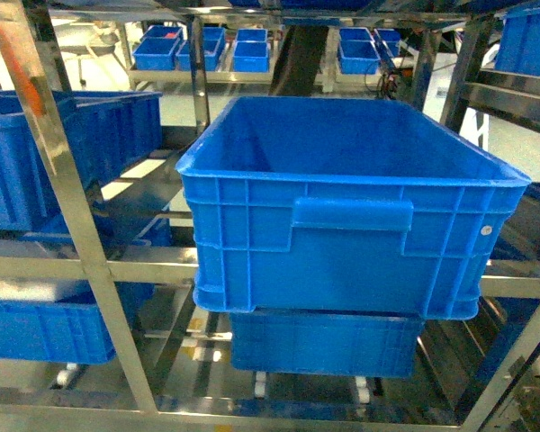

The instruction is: Place blue tray on left shelf second layer neatly

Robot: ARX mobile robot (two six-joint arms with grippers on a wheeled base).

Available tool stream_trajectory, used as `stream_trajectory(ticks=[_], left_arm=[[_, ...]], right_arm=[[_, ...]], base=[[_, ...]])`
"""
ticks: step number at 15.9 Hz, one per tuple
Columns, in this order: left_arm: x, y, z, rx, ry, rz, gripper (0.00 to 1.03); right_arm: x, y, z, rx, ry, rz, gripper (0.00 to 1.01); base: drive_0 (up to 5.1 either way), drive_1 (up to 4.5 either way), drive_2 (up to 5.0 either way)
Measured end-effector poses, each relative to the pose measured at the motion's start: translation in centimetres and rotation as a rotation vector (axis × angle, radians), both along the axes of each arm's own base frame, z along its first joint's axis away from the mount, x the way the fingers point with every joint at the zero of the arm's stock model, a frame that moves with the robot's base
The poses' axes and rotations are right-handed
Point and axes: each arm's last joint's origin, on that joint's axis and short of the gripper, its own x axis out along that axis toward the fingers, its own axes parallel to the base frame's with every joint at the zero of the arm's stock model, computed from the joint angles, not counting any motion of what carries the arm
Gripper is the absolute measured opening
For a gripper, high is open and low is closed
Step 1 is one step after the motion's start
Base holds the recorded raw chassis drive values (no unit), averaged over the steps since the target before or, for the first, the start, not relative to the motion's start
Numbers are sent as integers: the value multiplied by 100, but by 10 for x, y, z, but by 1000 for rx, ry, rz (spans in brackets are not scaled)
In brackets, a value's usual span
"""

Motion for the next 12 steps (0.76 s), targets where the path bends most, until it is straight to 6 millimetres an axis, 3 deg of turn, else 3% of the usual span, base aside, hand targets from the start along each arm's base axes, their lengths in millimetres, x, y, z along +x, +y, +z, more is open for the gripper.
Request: stream_trajectory(ticks=[6, 8, 12], left_arm=[[0, 0, 0, 0, 0, 0, 98], [0, 0, 0, 0, 0, 0, 98], [0, 0, 0, 0, -1, -1, 98]], right_arm=[[-9, 1, 0, 0, 2, 22, 2], [-22, 1, -4, 0, 19, 22, 2], [-22, 1, -3, 0, 8, 23, 2]], base=[[0, 0, 0], [0, 0, 0], [0, 0, 0]])
